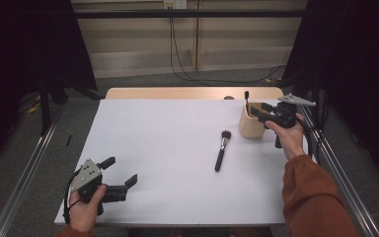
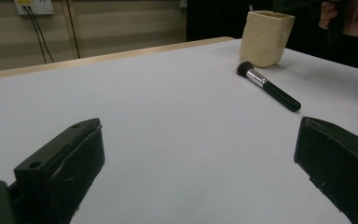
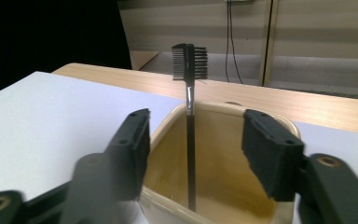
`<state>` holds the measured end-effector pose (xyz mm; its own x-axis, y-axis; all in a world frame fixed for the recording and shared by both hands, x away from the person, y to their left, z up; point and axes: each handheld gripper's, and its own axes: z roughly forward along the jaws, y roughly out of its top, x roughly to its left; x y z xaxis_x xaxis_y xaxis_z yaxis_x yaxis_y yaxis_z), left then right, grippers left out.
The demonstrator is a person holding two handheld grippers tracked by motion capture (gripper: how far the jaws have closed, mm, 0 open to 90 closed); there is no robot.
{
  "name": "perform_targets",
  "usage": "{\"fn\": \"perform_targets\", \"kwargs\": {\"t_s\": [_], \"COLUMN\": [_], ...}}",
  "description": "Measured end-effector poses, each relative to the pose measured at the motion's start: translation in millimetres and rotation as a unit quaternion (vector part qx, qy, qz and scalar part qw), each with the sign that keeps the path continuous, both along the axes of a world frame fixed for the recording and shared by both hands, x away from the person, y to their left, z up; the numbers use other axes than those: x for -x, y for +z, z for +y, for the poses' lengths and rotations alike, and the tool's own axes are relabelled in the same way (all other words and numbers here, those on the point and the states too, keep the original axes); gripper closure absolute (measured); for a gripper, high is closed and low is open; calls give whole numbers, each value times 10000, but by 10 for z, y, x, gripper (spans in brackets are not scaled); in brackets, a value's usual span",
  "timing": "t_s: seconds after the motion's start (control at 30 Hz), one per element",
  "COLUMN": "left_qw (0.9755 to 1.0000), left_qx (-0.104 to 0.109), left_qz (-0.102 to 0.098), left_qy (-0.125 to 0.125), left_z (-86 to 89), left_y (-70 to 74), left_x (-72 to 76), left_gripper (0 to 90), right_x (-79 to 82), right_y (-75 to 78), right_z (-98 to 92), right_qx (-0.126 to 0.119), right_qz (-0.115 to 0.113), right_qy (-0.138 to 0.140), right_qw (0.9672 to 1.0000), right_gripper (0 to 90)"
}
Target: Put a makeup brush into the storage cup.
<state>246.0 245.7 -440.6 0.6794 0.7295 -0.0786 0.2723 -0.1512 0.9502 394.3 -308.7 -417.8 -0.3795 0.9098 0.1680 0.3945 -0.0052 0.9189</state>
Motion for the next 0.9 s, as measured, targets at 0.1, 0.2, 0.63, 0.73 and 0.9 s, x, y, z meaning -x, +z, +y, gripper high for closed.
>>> {"fn": "perform_targets", "kwargs": {"t_s": [0.1,0.2,0.63,0.73,0.9], "left_qw": [10000,10000,9999,9999,9999], "left_qx": [64,64,51,80,76], "left_qz": [-13,-9,8,13,9], "left_qy": [32,48,93,101,100], "left_z": [2,5,18,16,13], "left_y": [-1,-1,-3,-1,-1], "left_x": [-1,-1,-7,-6,-8], "left_gripper": [18,18,18,19,18], "right_x": [12,40,232,291,393], "right_y": [8,15,44,39,32], "right_z": [16,62,6,-14,-20], "right_qx": [11,149,-39,-52,4], "right_qz": [-24,-31,-220,-267,-293], "right_qy": [-19,-151,-143,-150,-149], "right_qw": [10000,9998,9996,9995,9995], "right_gripper": [237,106,0,3,5]}}
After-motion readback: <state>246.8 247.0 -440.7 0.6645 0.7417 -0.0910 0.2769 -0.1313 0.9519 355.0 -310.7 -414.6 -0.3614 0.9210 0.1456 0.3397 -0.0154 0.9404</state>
